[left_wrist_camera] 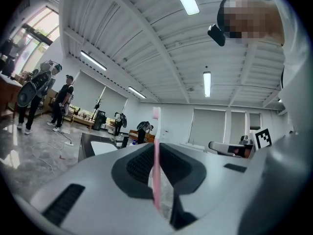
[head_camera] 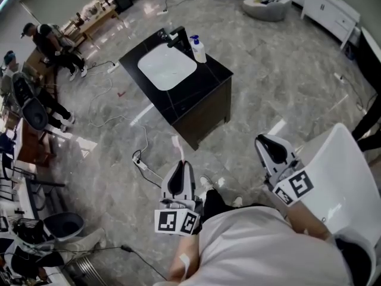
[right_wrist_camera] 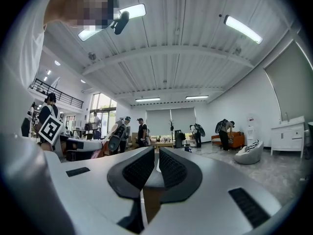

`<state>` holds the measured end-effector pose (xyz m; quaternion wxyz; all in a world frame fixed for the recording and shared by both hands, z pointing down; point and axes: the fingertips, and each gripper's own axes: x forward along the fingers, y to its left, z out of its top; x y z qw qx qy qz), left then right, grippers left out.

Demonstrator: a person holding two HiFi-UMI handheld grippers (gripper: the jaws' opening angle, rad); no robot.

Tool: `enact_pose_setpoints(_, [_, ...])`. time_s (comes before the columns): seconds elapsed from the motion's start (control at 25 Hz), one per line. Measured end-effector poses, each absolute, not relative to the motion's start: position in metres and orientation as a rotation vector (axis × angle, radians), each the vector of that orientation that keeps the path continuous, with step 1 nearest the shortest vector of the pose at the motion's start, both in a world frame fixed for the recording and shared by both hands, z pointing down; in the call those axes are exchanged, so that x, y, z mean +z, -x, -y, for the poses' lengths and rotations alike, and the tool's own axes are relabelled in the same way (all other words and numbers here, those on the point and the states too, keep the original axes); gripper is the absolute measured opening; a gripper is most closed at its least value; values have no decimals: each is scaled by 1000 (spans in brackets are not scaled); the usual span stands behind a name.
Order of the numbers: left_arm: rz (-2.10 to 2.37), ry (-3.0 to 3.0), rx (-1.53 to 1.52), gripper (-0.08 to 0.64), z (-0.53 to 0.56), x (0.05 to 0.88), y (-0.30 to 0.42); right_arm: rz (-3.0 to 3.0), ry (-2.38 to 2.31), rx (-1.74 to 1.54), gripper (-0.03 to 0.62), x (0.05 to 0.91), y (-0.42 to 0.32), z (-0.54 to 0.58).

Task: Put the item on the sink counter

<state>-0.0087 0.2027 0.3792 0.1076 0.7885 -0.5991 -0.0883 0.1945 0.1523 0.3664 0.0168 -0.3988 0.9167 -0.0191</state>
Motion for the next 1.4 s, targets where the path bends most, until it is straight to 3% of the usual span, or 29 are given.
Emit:
enact_pose_setpoints(0.96, [1645,-2299,-307,35,-64,398,136,-2917,1252,-58,52,363,-45,-22])
enact_pose_setpoints(1.4, [1514,-2330,-345,35,-29,407,148,-2901,1355,-16,52,357,-25,3])
